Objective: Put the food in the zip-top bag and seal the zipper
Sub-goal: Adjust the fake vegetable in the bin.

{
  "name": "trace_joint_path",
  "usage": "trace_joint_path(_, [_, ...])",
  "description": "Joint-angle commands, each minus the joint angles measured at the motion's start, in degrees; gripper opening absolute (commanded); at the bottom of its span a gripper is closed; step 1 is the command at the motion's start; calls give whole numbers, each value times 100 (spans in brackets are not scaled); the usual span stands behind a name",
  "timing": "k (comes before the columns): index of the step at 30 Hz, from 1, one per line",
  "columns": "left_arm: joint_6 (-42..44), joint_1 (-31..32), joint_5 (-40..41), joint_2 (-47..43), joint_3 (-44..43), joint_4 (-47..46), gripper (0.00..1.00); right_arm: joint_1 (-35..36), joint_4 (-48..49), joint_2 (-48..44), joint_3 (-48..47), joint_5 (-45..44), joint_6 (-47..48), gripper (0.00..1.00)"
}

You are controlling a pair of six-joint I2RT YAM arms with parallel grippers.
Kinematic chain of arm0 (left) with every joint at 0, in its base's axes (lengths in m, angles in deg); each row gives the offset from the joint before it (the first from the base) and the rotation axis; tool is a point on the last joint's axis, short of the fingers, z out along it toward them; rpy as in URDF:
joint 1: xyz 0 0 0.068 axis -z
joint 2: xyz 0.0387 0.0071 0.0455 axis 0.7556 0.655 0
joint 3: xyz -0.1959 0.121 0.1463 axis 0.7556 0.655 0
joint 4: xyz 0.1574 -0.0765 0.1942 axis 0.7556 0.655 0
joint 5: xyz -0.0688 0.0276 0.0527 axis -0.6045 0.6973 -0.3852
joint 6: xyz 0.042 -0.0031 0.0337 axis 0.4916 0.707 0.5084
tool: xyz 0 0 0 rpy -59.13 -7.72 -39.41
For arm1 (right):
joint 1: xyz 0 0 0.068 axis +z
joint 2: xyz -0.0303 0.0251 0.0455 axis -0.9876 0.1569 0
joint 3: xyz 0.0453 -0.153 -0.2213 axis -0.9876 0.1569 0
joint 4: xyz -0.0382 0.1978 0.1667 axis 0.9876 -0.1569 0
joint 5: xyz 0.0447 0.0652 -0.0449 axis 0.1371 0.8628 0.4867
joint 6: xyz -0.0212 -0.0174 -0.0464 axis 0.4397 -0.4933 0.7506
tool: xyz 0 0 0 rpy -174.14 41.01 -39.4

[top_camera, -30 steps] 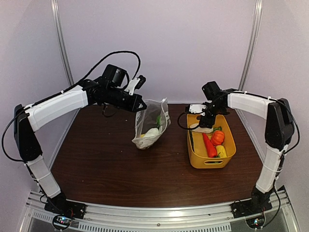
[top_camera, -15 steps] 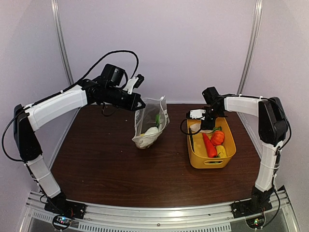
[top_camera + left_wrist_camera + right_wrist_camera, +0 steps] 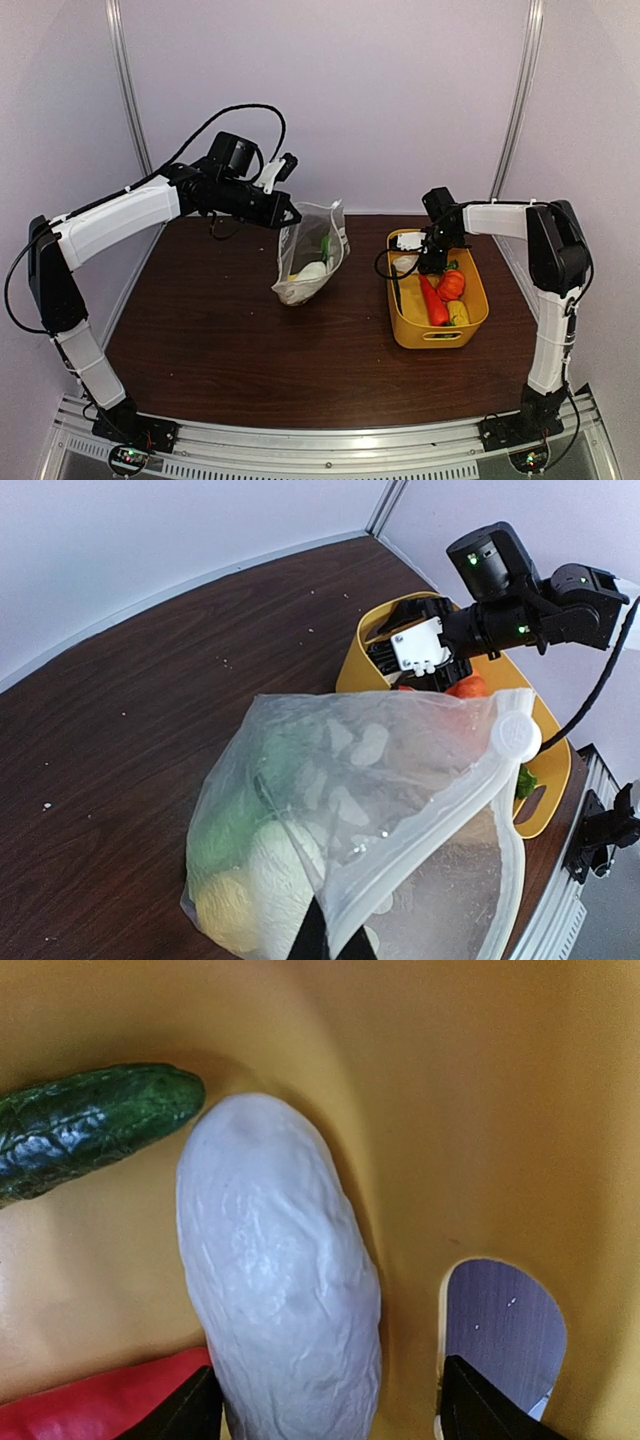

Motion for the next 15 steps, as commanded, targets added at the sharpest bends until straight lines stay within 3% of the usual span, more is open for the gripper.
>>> trace_joint_path(1, [-75, -62, -200, 97, 64, -266, 0, -85, -229, 33, 258, 181, -215, 75])
trace_joint_path(5, [-70, -67, -218, 103, 74, -277, 0, -123, -53, -23, 394, 524, -275, 74])
trace_joint_path(12, [-66, -71, -201, 51, 72, -276, 0, -109, -929, -308, 407, 990, -287, 72])
trace_joint_path(15, [-78, -82, -301, 51, 58, -277, 0, -103, -1106, -491, 557, 959, -278, 76])
